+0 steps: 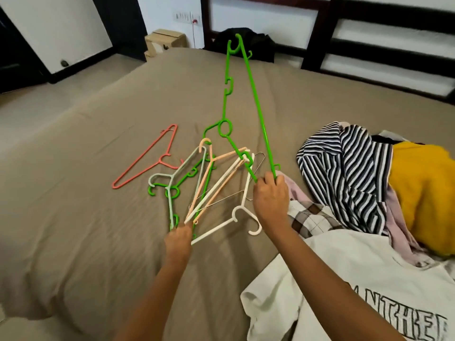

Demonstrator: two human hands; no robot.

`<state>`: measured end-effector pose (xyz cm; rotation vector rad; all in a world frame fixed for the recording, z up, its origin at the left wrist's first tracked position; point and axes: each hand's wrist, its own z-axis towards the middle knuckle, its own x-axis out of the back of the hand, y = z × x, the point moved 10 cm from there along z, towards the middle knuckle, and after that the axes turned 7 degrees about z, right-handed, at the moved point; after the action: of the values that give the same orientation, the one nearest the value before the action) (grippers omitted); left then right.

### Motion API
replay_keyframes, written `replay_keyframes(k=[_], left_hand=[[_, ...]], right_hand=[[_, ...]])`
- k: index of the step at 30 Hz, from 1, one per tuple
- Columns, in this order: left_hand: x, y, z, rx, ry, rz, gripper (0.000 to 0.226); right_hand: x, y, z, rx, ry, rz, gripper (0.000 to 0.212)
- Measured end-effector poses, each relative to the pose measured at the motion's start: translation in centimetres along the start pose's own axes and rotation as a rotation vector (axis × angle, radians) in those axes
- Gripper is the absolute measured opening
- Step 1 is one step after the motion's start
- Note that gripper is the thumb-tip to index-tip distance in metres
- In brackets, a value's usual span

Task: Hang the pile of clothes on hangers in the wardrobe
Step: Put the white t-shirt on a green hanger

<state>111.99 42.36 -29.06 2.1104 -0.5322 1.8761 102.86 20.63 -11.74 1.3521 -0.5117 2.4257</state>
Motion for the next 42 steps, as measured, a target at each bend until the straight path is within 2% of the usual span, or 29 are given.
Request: replay_keyframes(k=[5, 9, 11, 13, 16, 20, 23, 27, 30, 31, 33, 36, 38, 40, 42], left_hand=[[1.6, -1.1, -2.0, 0.036, -0.101, 0.112, 0.026], [2.1, -1.5, -2.2, 0.013, -0.095, 0.138, 0.028], [1.6, -1.8, -2.2, 0.022, -0.112, 0.027, 0.027], [-0.1, -2.7, -2.2, 0.099, -0.216, -0.088, 0.034], [-0.8, -3.7, -1.4, 0.182, -0.205, -0.22, 0.035], [-1.3, -4.4, -0.6, 0.235, -0.209, -0.343, 0.028], [-1.6, -4.9, 0.1, 0.251, -0.216, -0.411, 0.023], [-0.8, -4.9, 0.4, 0.279, -0.152, -0.567, 0.022], [1.7, -4.4, 0.3, 0.331, -0.015, -0.781, 0.02], [2.5, -3.4, 0.3, 0.319, -0.017, -0.874, 0.023], [4.2, 0.2, 0.7, 0.24, -0.115, -1.16, 0.032], [7.0, 6.6, 0.6, 0.186, -0.312, -1.628, 0.018], [8.1, 8.6, 0.0, 0.166, -0.307, -1.66, 0.005], [8.5, 10.5, -1.5, 0.119, -0.307, -1.536, 0.014], [7.9, 12.8, -3.6, 0.075, -0.376, -1.456, 0.018]], right_hand=[[0.5, -0.4, 1.5, -0.06, 0.022, 0.096, 0.019], [-0.1, -0.2, 2.4, -0.115, 0.044, 0.151, 0.018], [-0.2, -0.7, 2.8, -0.098, 0.06, 0.148, 0.018], [-0.4, -1.8, 3.1, 0.014, 0.069, 0.116, 0.015], [-0.8, -3.2, 3.8, 0.181, 0.076, 0.092, 0.02], [0.3, -2.9, 4.1, 0.04, 0.172, 0.291, 0.01], [0.7, -3.1, 4.5, -0.017, 0.169, 0.399, 0.01], [-0.9, -2.8, 3.5, -0.062, 0.047, 0.525, 0.017], [-2.3, -2.3, 1.3, -0.145, -0.081, 0.637, 0.019], [-2.6, -2.1, 0.4, -0.165, -0.113, 0.668, 0.02], [-3.2, -1.9, -2.0, -0.234, -0.212, 0.774, 0.026], [-3.8, -1.6, -6.7, -0.343, -0.349, 0.863, 0.034], [-4.0, -1.8, -9.6, -0.359, -0.429, 0.9, 0.031], [-2.8, -1.0, -12.2, -0.374, -0.519, 0.921, 0.028], [-1.0, 0.4, -14.4, -0.358, -0.602, 0.917, 0.026]])
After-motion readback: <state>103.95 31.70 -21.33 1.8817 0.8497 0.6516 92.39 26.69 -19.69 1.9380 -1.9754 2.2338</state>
